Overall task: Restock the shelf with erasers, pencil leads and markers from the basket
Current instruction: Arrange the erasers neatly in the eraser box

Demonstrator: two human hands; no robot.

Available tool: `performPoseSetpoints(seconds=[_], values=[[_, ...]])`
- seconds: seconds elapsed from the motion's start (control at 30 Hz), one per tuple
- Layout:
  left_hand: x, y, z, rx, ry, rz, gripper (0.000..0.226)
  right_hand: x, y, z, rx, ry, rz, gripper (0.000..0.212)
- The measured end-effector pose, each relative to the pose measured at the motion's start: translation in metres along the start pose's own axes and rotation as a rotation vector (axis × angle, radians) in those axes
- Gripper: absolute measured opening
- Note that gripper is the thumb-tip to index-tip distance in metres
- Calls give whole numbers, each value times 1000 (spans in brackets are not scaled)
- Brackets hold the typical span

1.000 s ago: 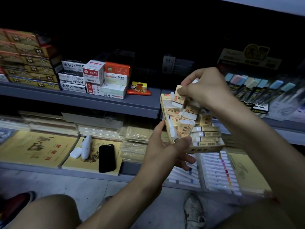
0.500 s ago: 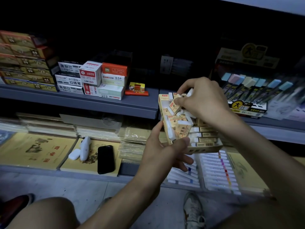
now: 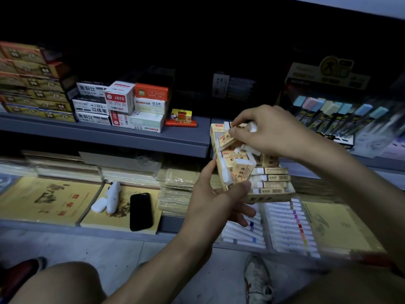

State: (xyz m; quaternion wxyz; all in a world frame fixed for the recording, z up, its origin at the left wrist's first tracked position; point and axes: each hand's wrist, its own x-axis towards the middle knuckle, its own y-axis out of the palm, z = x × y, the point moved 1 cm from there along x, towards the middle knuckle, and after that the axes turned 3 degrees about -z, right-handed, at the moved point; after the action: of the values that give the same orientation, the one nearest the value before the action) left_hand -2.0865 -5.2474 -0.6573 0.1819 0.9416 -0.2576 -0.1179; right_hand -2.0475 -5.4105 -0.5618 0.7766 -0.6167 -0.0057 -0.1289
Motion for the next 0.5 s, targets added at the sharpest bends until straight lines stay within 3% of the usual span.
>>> performPoseSetpoints(seconds=[0.2, 0.37, 0.5], values=[[0, 0, -1, -15, -9, -6, 54, 3, -1, 2, -81, -59, 62, 44], [-1, -1, 0, -12, -7, -6, 50, 0, -1, 7, -165, -123, 28, 33], [0, -1, 0, -15, -3, -15, 46, 1, -4, 11, -133, -73, -2, 32]])
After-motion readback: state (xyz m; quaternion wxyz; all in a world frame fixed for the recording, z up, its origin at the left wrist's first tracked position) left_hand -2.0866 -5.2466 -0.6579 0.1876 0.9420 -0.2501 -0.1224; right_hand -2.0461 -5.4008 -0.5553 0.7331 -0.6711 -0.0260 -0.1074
